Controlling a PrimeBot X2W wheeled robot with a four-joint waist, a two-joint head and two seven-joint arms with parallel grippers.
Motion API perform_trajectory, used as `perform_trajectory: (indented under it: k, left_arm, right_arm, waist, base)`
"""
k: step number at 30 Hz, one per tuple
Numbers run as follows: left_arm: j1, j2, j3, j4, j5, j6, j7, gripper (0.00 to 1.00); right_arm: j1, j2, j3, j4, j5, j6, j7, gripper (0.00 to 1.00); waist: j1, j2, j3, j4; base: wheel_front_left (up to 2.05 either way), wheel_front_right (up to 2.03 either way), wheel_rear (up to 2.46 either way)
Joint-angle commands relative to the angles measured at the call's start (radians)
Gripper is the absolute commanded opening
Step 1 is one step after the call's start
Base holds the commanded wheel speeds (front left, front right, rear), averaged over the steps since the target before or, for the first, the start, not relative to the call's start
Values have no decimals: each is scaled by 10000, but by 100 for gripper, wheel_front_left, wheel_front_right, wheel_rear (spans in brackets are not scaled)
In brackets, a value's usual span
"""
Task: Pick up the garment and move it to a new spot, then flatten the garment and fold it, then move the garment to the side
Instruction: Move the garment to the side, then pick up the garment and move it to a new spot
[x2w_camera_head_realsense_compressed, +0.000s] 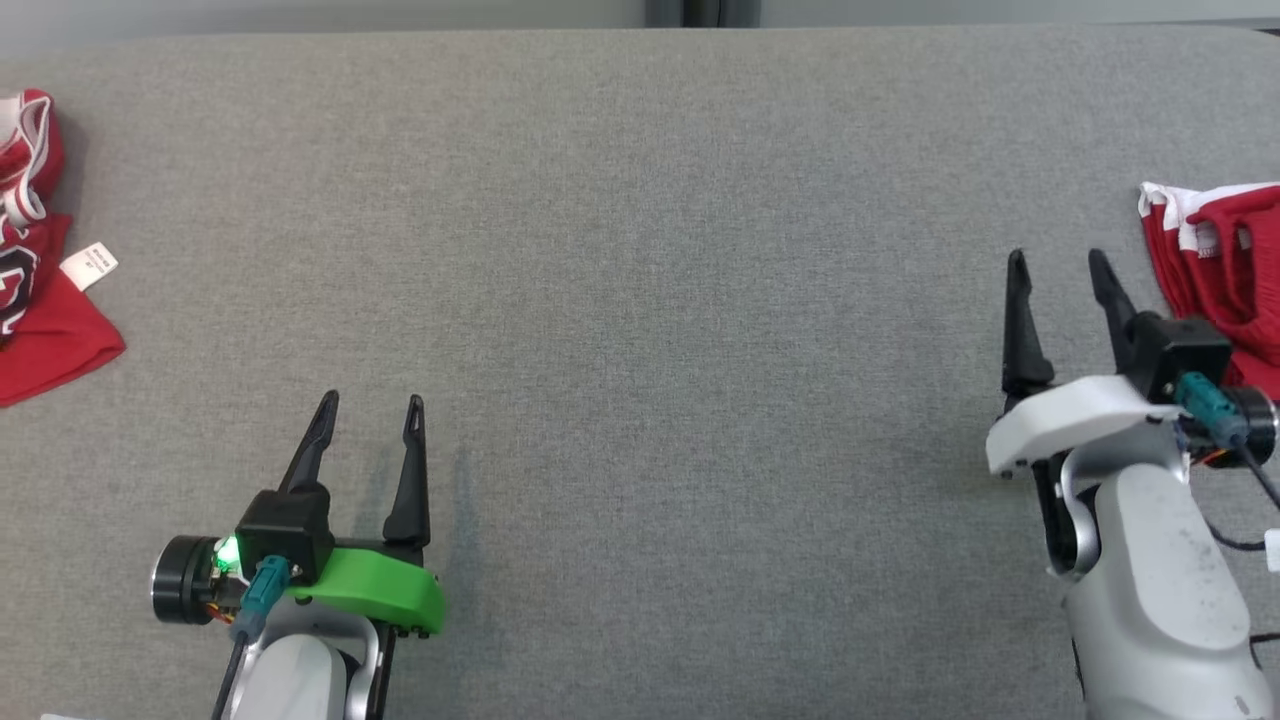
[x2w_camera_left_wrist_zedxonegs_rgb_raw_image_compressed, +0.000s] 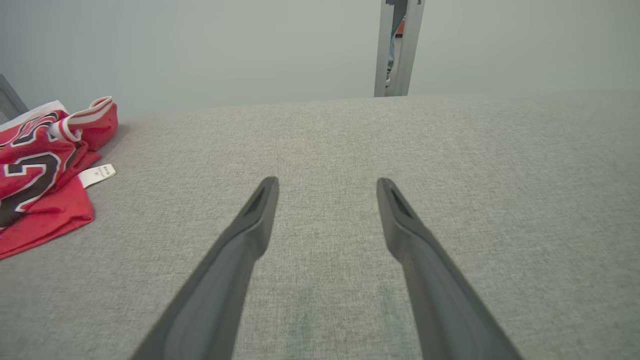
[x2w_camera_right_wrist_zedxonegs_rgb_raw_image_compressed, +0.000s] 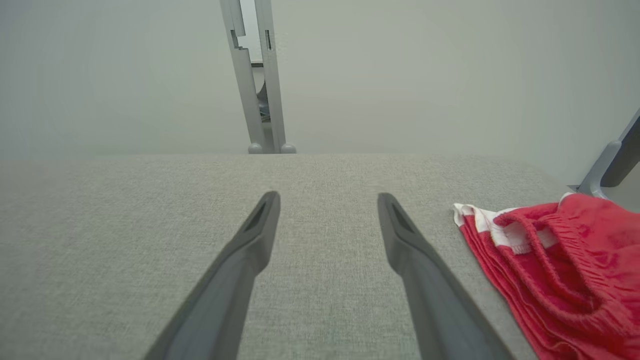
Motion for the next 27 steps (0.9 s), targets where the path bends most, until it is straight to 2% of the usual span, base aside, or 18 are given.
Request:
perform_trajectory:
  k: [1, 17, 27]
  left_arm:
    - [152, 4, 124, 64, -93, 57, 0, 100]
    - [1078, -17, 861, 521, -161, 314, 0, 100]
    - [1493, -20, 1108, 527, -175, 402, 0, 100]
  right_arm:
    - [335, -1, 184, -34, 212, -15, -27, 100]
    - [1971, -7, 1164, -137, 840, -15, -28, 100]
    - [2305, -13, 1460, -317, 1131, -15, -28, 100]
  waist:
    - [0, -1, -356, 57]
    - [0, -1, -1839, 12]
    - [0, -1, -2271, -58]
  base:
    - [0, 0, 0]
    - [0, 0, 0]
    - [0, 0, 0]
